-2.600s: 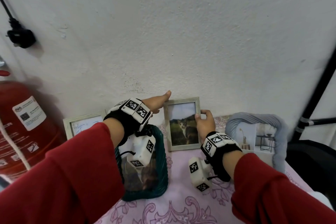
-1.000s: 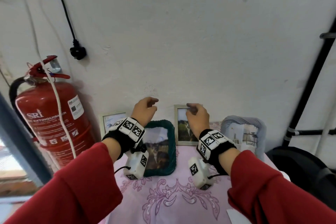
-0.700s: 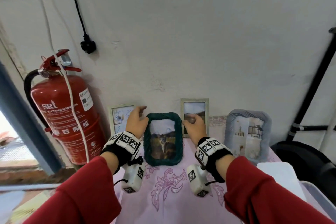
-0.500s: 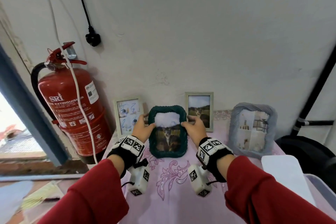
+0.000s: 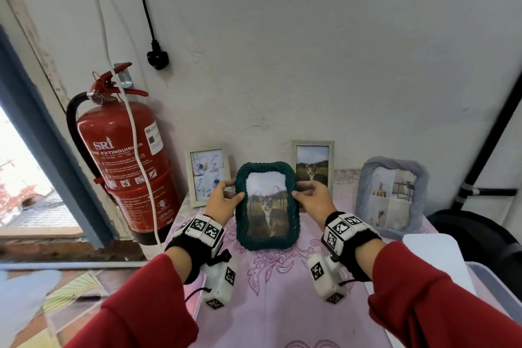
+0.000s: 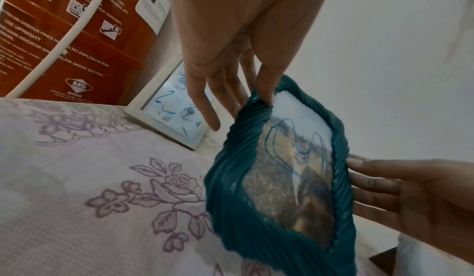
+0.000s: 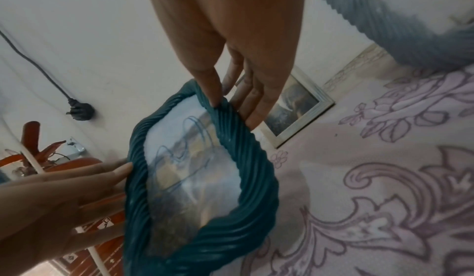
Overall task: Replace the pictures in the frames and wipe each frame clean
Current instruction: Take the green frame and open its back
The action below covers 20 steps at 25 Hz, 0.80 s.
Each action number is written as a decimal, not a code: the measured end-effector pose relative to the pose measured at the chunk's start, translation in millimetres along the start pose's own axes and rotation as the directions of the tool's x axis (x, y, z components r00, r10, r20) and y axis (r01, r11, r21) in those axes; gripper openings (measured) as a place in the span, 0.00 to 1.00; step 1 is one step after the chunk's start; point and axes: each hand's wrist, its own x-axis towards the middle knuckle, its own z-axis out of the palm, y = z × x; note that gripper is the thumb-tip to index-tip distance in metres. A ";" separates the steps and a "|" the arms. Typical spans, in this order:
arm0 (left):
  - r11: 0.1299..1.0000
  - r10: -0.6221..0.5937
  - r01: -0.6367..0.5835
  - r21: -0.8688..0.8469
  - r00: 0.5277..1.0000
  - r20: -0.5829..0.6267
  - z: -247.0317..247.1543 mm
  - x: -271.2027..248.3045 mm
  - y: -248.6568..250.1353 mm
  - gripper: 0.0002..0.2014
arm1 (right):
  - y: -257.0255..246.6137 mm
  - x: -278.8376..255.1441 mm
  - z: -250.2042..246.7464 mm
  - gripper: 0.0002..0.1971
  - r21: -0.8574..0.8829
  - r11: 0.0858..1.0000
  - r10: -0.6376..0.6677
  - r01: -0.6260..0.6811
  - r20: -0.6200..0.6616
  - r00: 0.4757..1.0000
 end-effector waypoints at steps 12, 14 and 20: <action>0.901 0.040 -0.017 -0.433 0.998 0.043 2.0 -115.0 27.5 0.14 | -26.9 -116.1 -35.5 0.14 0.327 0.945 -0.036 -0.023 0.174 0.984; 0.886 0.057 -0.027 -0.462 0.997 0.050 8.6 -134.0 27.3 0.14 | -21.3 -135.5 -43.3 0.14 0.364 0.931 -0.040 -0.021 0.160 0.986; 0.892 0.089 -0.062 -0.448 0.995 0.039 29.2 -173.8 25.5 0.16 | 0.4 -172.3 -65.3 0.12 0.457 0.889 -0.029 -0.018 0.097 0.995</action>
